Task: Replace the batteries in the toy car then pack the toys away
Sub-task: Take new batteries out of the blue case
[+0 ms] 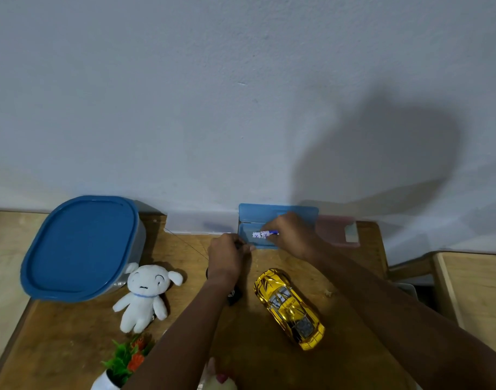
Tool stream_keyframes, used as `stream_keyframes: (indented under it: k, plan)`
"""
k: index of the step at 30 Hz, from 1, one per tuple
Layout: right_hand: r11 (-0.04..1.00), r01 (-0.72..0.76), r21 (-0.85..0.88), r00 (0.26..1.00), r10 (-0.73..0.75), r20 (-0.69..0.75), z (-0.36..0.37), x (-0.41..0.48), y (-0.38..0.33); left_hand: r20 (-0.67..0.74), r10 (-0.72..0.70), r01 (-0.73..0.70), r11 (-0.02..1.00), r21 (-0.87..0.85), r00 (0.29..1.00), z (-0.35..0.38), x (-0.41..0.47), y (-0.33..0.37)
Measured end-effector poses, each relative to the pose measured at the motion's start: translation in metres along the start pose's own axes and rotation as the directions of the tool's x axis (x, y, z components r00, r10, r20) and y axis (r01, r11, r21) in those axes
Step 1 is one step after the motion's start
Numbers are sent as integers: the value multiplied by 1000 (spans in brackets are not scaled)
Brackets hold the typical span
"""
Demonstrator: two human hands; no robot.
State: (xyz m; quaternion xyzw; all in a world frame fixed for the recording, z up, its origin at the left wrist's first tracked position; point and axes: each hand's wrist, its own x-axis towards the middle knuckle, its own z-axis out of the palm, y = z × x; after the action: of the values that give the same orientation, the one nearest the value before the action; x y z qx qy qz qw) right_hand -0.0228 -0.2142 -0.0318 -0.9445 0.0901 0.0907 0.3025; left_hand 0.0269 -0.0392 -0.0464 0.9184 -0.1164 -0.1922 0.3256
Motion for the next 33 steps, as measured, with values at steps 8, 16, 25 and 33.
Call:
stream_keyframes:
  k: [8, 16, 25, 33]
  plan:
    - [986, -123, 113, 977, 101, 185, 11, -39, 9, -19, -5, 5, 1000, -1, 1000, 1, 0, -1]
    - [992, 111, -60, 990, -115, -77, 43, -57, 28, -9, 3, -3, 1000, 4, 1000, 2, -2, 1]
    - [963, 213, -167, 869, -265, -417, 69, -84, 72, -5, -3, 3, 1000, 4, 1000, 3, -1, -1]
    - [982, 76, -173, 835, -158, -528, 65, -87, 70, -6, 9, -8, 1000, 13, 1000, 5, -2, -3]
